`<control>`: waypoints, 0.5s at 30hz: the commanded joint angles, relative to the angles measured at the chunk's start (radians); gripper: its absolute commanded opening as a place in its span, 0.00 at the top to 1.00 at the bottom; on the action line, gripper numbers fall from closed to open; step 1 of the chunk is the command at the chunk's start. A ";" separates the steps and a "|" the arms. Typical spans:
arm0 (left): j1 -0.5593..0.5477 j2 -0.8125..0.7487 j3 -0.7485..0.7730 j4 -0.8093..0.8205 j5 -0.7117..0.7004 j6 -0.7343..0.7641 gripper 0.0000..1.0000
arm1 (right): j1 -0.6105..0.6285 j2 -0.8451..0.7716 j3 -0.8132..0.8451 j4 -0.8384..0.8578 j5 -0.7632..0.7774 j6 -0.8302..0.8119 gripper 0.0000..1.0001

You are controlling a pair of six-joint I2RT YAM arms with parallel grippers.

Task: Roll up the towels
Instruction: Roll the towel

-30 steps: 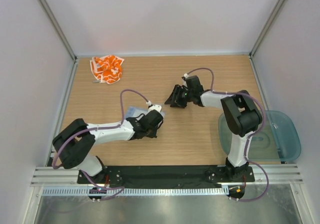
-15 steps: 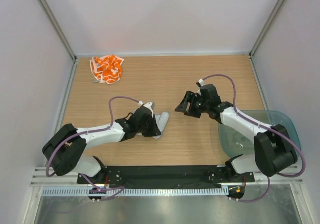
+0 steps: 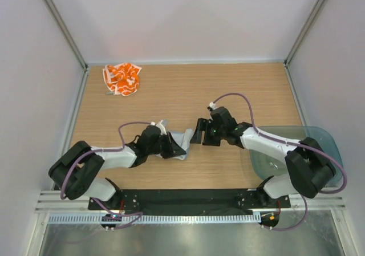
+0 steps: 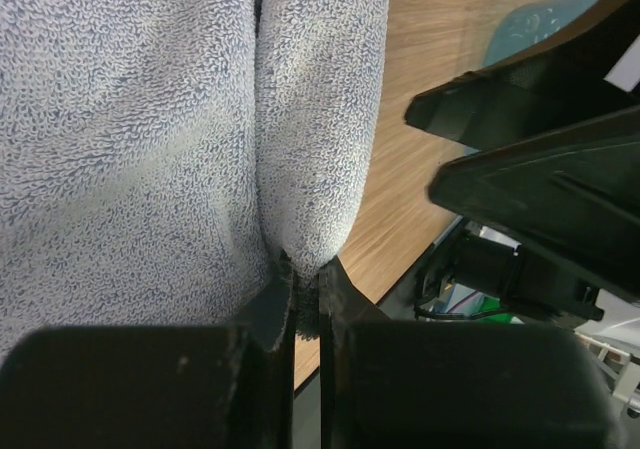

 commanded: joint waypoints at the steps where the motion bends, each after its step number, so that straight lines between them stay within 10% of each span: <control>1: 0.020 -0.015 -0.015 0.109 0.061 -0.035 1.00 | 0.036 0.052 0.077 0.029 0.050 0.004 0.27; 15: 0.024 -0.001 -0.047 0.123 0.061 -0.001 1.00 | 0.089 0.226 0.204 0.037 0.078 0.014 0.37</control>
